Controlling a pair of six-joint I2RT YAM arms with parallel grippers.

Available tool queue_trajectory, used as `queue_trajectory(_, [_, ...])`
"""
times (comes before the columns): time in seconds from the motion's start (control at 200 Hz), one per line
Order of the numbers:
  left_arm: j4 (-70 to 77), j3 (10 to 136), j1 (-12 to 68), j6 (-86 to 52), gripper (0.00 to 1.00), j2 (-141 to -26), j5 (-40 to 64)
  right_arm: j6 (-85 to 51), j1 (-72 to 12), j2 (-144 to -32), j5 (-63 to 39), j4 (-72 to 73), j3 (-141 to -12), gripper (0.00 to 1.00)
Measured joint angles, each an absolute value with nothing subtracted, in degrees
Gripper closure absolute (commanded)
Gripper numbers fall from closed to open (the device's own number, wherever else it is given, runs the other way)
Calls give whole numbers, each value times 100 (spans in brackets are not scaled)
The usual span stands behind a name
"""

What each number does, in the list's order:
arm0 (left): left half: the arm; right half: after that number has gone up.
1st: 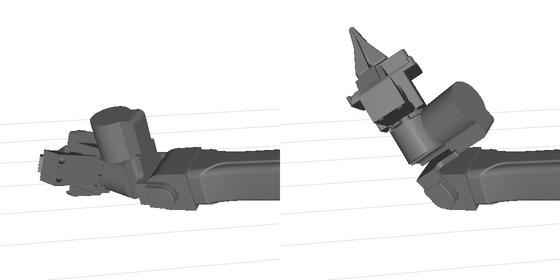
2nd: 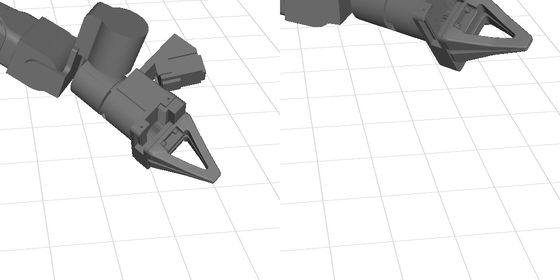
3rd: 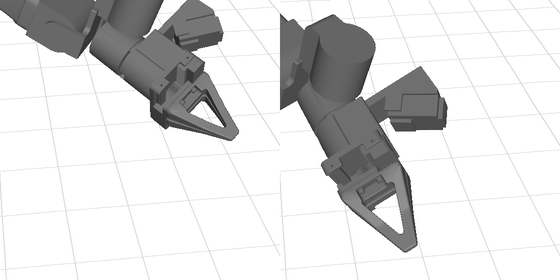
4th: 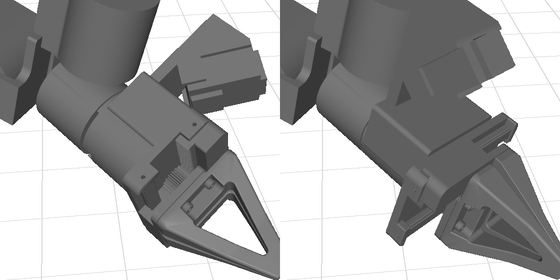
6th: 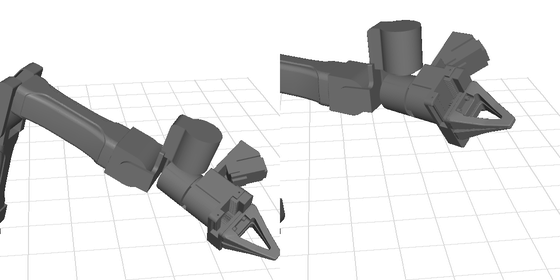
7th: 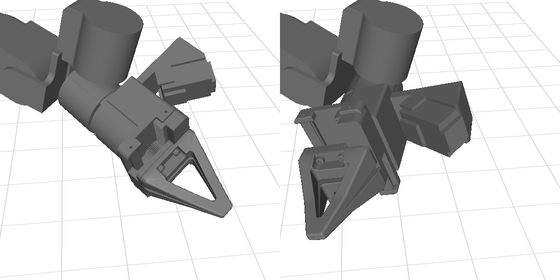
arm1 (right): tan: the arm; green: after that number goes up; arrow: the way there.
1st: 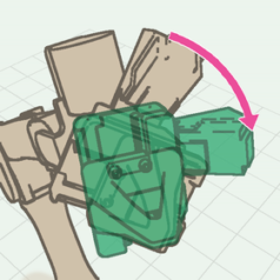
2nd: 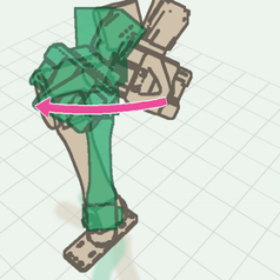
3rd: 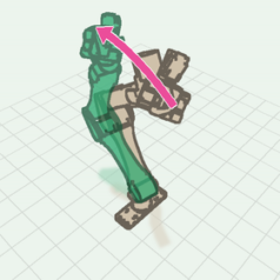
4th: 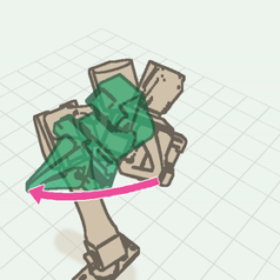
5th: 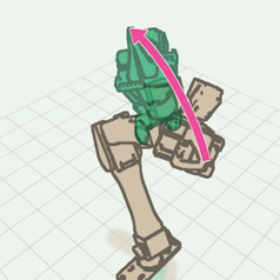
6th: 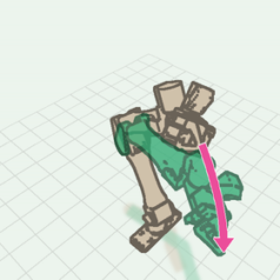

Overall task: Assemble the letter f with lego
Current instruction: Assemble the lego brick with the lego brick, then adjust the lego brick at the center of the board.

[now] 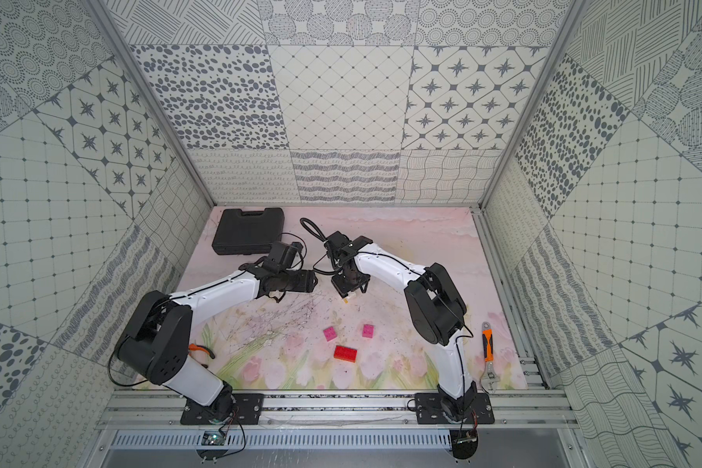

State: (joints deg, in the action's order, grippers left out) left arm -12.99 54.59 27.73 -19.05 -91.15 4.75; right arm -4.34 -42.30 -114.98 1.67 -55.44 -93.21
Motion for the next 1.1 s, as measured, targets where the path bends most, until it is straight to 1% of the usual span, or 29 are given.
queue_trajectory(0.14, [-1302, 5459, 2770, -1907, 20, -9100, 473, -456, -4230, -11122, 174, -5596, -9317, 37])
queue_trajectory(0.27, [-1302, 5459, 2770, -1911, 18, -9089, 458, -543, -4230, -10510, 209, -5596, -9070, 37])
queue_trajectory(0.43, [-1302, 5452, 2770, -1946, 16, -9019, 449, -742, -4268, -9529, 226, -5564, -8259, 36])
queue_trajectory(0.53, [-1302, 5452, 2770, -1953, 16, -8971, 414, -926, -4377, -9100, 215, -5494, -7612, 36])
queue_trajectory(0.775, [-1330, 5452, 2770, -1955, 17, -8895, 408, -1256, -4670, -8976, 176, -5142, -6335, 35])
queue_trajectory(1.015, [-1452, 5452, 2773, -1955, 16, -8742, 370, -1358, -4687, -8917, 132, -4713, -5828, 35])
queue_trajectory(1.1, [-1472, 5452, 2773, -1955, 17, -8702, 362, -1369, -4696, -8917, 93, -4547, -5704, 36])
